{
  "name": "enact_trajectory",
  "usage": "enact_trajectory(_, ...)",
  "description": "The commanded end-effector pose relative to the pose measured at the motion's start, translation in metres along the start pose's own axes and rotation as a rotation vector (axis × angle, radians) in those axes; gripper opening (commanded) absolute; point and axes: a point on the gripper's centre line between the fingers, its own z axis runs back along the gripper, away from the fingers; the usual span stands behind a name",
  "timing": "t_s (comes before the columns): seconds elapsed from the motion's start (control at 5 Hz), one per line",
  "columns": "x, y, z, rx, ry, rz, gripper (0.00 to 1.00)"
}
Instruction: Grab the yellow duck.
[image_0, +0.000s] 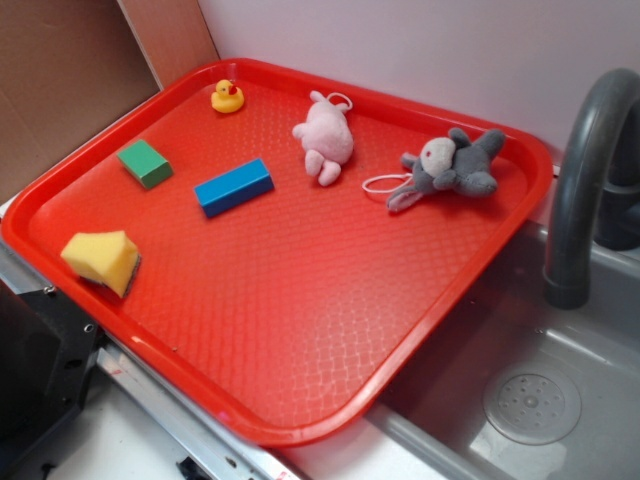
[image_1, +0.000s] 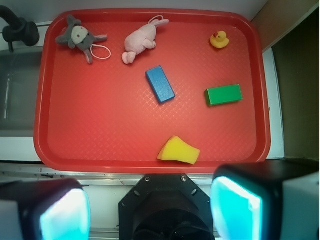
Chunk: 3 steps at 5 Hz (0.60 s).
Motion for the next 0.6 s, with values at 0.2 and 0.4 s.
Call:
enact_trajectory(0.2,0.020,-0.001,0.001,-0.029,-0.072,0.087,1.00)
enact_trajectory(0.4,0.053,0.006,-0.013,0.010,-0.124,0.225,1.00)
